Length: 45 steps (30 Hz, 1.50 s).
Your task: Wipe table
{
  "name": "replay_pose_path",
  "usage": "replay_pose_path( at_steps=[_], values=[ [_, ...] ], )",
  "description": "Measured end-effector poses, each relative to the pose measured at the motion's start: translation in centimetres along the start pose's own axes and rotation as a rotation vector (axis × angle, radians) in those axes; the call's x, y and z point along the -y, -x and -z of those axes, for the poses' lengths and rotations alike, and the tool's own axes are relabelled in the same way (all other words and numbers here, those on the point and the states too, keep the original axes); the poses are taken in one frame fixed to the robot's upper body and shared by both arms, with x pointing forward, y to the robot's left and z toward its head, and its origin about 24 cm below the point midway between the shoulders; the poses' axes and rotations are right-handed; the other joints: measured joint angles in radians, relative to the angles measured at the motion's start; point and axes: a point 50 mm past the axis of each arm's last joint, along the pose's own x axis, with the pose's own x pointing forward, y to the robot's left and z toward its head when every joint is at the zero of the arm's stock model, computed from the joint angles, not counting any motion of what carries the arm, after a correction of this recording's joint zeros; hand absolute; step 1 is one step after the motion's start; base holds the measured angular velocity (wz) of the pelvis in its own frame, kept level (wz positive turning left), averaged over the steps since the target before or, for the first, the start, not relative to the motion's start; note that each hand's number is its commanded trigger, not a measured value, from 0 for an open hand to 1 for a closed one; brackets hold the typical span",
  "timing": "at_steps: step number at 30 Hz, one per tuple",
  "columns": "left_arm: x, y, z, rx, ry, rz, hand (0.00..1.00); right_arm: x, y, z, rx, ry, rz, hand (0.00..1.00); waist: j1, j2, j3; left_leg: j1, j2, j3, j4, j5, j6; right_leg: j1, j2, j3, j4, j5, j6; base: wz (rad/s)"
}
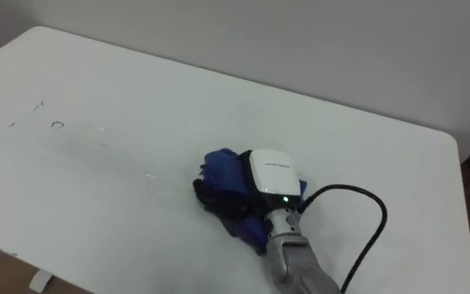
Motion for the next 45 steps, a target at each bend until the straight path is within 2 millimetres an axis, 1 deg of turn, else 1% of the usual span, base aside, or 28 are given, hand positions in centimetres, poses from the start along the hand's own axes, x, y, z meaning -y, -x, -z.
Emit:
replay_pose_path(
  at_steps=[2,3,4,5,6,7,8,10,11,13,14,16,17,19,20,22,25,30,32,35,37,38,39,40,41,42,44,45],
  values=[
    [0.0,0.1,-0.5,0.022,0.014,-0.001,0.0,0.1,0.5,0.2,-0.002,-0.017,0.016,0.0,-0.003,-0.002,-0.0041,0.002,-0.003,-0.001,-0.003,0.002,0.002,0.001,-0.003,0.001,0.001,-0.001,0.002,0.0],
    [0.0,0.2,-0.8,0.032,0.037,-0.004,0.0,0.0,1.1,0.4,0.002,-0.023,0.021,0.0,-0.008,-0.003,-0.0082,0.005,-0.006,-0.002,-0.008,0.004,0.005,0.003,-0.006,0.0,0.001,-0.002,0.005,0.03],
    [0.0,0.2,-1.0,0.04,0.048,-0.005,0.0,0.0,1.5,0.6,0.006,-0.031,0.026,0.0,-0.018,-0.005,-0.0096,0.012,-0.009,-0.002,-0.015,0.008,0.007,0.008,-0.008,0.001,0.001,-0.002,0.007,0.03],
    [0.0,0.2,-1.1,0.047,0.05,-0.006,0.0,0.0,1.8,0.6,0.006,-0.037,0.027,0.0,-0.021,-0.005,-0.0096,0.015,-0.01,-0.002,-0.015,0.008,0.007,0.011,-0.009,0.003,0.001,-0.002,0.007,0.0],
    [-0.1,0.1,-1.2,0.061,0.055,-0.008,0.0,-0.1,2.3,0.7,0.008,-0.048,0.029,0.0,-0.033,-0.006,-0.0094,0.024,-0.012,-0.002,-0.018,0.008,0.008,0.018,-0.01,0.005,0.001,-0.004,0.01,0.0],
    [-0.1,0.2,-1.3,0.07,0.058,-0.009,0.0,-0.1,2.7,0.9,0.002,-0.063,0.038,0.0,-0.047,-0.006,-0.0096,0.03,-0.013,-0.002,-0.021,0.009,0.01,0.023,-0.011,0.007,0.002,-0.007,0.016,0.0],
    [-0.1,0.2,-1.3,0.074,0.061,-0.008,0.0,-0.1,3.0,1.1,-0.008,-0.067,0.039,0.0,-0.05,-0.006,-0.0097,0.033,-0.014,-0.002,-0.021,0.01,0.01,0.026,-0.012,0.009,0.001,-0.01,0.021,0.0],
    [-0.2,0.2,-1.3,0.083,0.069,-0.008,0.0,-0.4,4.4,2.0,-0.033,-0.071,0.017,0.0,-0.069,-0.005,-0.0097,0.046,-0.018,-0.001,-0.03,0.012,0.011,0.034,-0.012,0.026,0.002,-0.013,0.024,0.0],
    [-0.2,0.2,-1.3,0.087,0.071,-0.006,0.0,-0.5,4.7,2.3,-0.047,-0.069,0.005,0.0,-0.073,-0.005,-0.0094,0.046,-0.019,0.0,-0.03,0.012,0.011,0.033,-0.011,0.029,0.002,-0.013,0.025,0.0],
    [-0.4,0.1,-1.3,0.087,0.086,0.001,0.0,-0.7,5.9,3.9,-0.145,-0.11,-0.018,0.0,-0.086,-0.003,-0.0092,0.049,-0.021,0.004,-0.033,0.013,0.013,0.03,-0.013,0.037,0.006,-0.014,0.026,-0.05],
    [-0.5,0.1,-1.3,0.084,0.091,0.001,0.0,-0.6,6.0,4.2,-0.164,-0.119,-0.011,0.0,-0.09,-0.003,-0.0085,0.05,-0.021,0.007,-0.034,0.014,0.015,0.028,-0.012,0.04,0.007,-0.014,0.026,-0.11],
    [-0.7,0.0,-1.1,0.07,0.137,0.009,0.0,0.4,5.7,5.5,-0.228,-0.139,0.039,0.0,-0.107,0.005,-0.0018,0.06,-0.022,0.018,-0.039,0.015,0.017,0.026,-0.014,0.054,0.018,-0.014,0.027,-0.15],
    [-0.7,-0.1,-1.1,0.068,0.144,0.009,0.0,0.8,5.7,5.8,-0.242,-0.145,0.057,0.0,-0.111,0.007,-0.0005,0.063,-0.022,0.022,-0.042,0.015,0.017,0.025,-0.015,0.058,0.021,-0.017,0.029,-0.14],
    [-1.0,-0.1,-1.0,0.065,0.18,0.005,0.0,2.6,5.3,6.6,-0.269,-0.185,0.143,0.0,-0.136,0.012,0.0011,0.064,-0.022,0.027,-0.046,0.016,0.019,0.022,-0.015,0.063,0.02,-0.017,0.03,-0.07],
    [-1.1,-0.2,-1.0,0.065,0.186,0.005,0.0,3.1,5.2,6.7,-0.276,-0.197,0.164,0.0,-0.14,0.013,0.0011,0.065,-0.022,0.027,-0.046,0.016,0.019,0.022,-0.015,0.064,0.02,-0.017,0.029,-0.05],
    [-1.2,-0.2,-1.0,0.066,0.203,0.012,0.0,4.1,5.1,7.3,-0.303,-0.232,0.229,0.0,-0.159,0.012,0.0014,0.067,-0.022,0.034,-0.047,0.017,0.02,0.022,-0.015,0.07,0.021,-0.016,0.029,-0.07],
    [-1.4,-0.2,-0.9,0.067,0.224,0.02,0.0,4.8,5.2,8.1,-0.342,-0.242,0.274,0.0,-0.173,0.008,-0.0002,0.068,-0.023,0.041,-0.048,0.017,0.021,0.019,-0.015,0.077,0.021,-0.016,0.031,-0.07],
    [-2.1,-0.4,-0.4,0.053,0.254,0.02,0.0,5.8,5.6,9.7,-0.435,-0.305,0.361,0.0,-0.183,0.007,0.0003,0.077,-0.024,0.055,-0.054,0.018,0.023,0.016,-0.015,0.091,0.029,-0.016,0.031,-0.07],
    [-2.4,-0.4,-0.1,0.045,0.262,0.025,0.0,6.1,5.9,10.3,-0.472,-0.319,0.393,0.0,-0.186,0.005,-0.0012,0.081,-0.024,0.056,-0.054,0.018,0.023,0.016,-0.016,0.097,0.035,-0.019,0.035,0.0],
    [-2.5,-0.4,0.4,0.033,0.276,0.029,0.0,5.8,6.8,11.5,-0.552,-0.34,0.414,0.0,-0.191,0.002,-0.0044,0.084,-0.025,0.056,-0.054,0.018,0.023,0.018,-0.016,0.098,0.036,-0.021,0.036,0.0],
    [-2.5,-0.3,0.8,0.018,0.28,0.028,0.0,4.5,8.1,13.0,-0.671,-0.369,0.39,0.0,-0.188,-0.002,-0.0048,0.09,-0.025,0.058,-0.056,0.018,0.023,0.021,-0.016,0.1,0.036,-0.02,0.035,0.0],
    [-2.5,-0.3,0.9,0.012,0.281,0.028,0.0,4.0,8.5,13.4,-0.709,-0.382,0.377,0.0,-0.188,-0.004,-0.0044,0.091,-0.025,0.058,-0.056,0.018,0.023,0.022,-0.016,0.1,0.037,-0.021,0.035,0.0],
    [-2.4,-0.3,1.4,-0.005,0.284,0.028,0.0,3.1,9.5,14.1,-0.78,-0.399,0.348,0.0,-0.19,-0.005,-0.0036,0.091,-0.025,0.058,-0.056,0.018,0.023,0.022,-0.017,0.099,0.036,-0.023,0.035,0.0],
    [-2.4,-0.3,1.9,-0.026,0.286,0.028,0.0,2.8,10.0,14.4,-0.807,-0.389,0.35,0.0,-0.192,-0.006,-0.0028,0.091,-0.025,0.058,-0.056,0.018,0.023,0.021,-0.018,0.099,0.035,-0.025,0.036,0.0],
    [-2.4,-0.2,2.2,-0.036,0.288,0.026,0.0,2.8,10.1,14.5,-0.816,-0.396,0.353,0.0,-0.197,-0.01,-0.0029,0.091,-0.025,0.058,-0.056,0.018,0.023,0.02,-0.019,0.099,0.036,-0.026,0.035,0.0],
    [-2.5,-0.1,2.6,-0.05,0.293,0.021,0.0,2.7,10.3,14.7,-0.834,-0.403,0.361,0.0,-0.204,-0.011,-0.0072,0.09,-0.025,0.056,-0.056,0.015,0.02,0.019,-0.019,0.098,0.037,-0.028,0.036,0.05],
    [-2.6,-0.1,2.7,-0.058,0.3,0.012,0.0,2.3,10.9,15.2,-0.872,-0.396,0.358,0.0,-0.207,-0.013,-0.0088,0.092,-0.026,0.053,-0.056,0.015,0.019,0.023,-0.021,0.094,0.036,-0.028,0.036,0.06],
    [-2.7,-0.2,2.8,-0.061,0.304,0.008,0.0,2.0,11.3,15.5,-0.895,-0.394,0.353,0.0,-0.207,-0.018,-0.0081,0.098,-0.026,0.052,-0.056,0.015,0.02,0.031,-0.021,0.091,0.033,-0.028,0.036,0.06]
  ],
)
